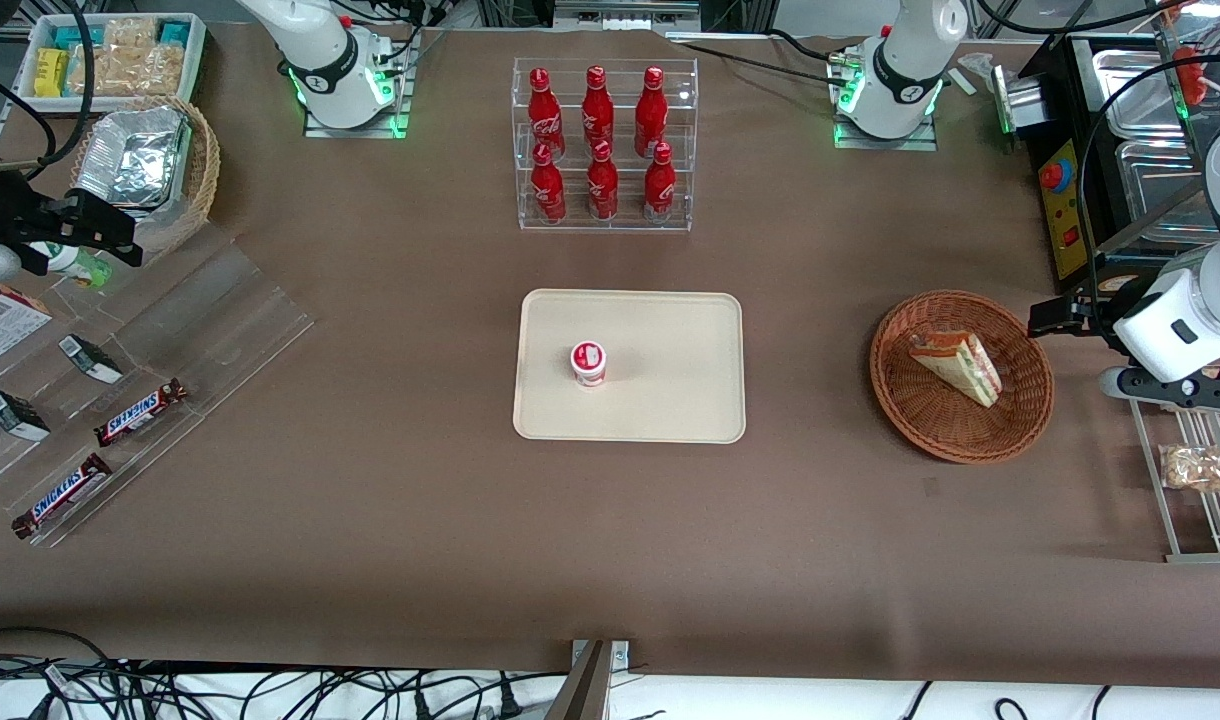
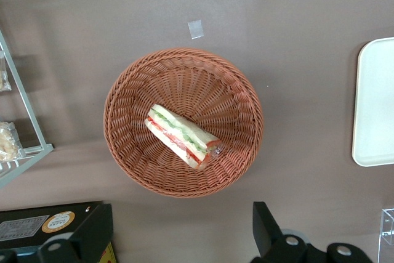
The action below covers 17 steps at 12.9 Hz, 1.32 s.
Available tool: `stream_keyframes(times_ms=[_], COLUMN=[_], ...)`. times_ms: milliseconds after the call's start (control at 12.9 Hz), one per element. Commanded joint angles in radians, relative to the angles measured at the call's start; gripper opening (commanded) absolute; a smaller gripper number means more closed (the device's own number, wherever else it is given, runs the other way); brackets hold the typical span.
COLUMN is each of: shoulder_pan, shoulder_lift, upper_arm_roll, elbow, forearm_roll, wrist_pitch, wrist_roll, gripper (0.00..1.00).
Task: Place sandwich from basket to tray
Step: 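Lower the left gripper into the wicker basket and grasp the wrapped sandwich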
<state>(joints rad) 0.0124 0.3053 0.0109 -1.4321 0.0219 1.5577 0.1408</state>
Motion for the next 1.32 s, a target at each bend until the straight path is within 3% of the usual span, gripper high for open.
stream_keyframes(times_ms=[0,310,698,775,930,1240], shoulder_pan=[-0.006,-0.018,0.038,0.041,0.041,0.041], shoulder_lift=[0.015,0.027,0.052,0.061,0.054,-0.003], upper_arm_roll=[-0.002,-0.006,0.0,0.0,-0.005,-0.006], elbow=[0.036,0.035,-0.019,-0.046,-0.181,-0.442], forearm_roll=[0.026,0.055,0.059,0.059,0.059,0.059], wrist_pitch=[-0.019,-0.021,-0.013,0.01,0.152,0.422], wrist_roll=[-0.013,-0.049,-0.268,-0.387,-0.637,-0.728], gripper=[1.0,1.0,1.0,1.0,1.0,1.0])
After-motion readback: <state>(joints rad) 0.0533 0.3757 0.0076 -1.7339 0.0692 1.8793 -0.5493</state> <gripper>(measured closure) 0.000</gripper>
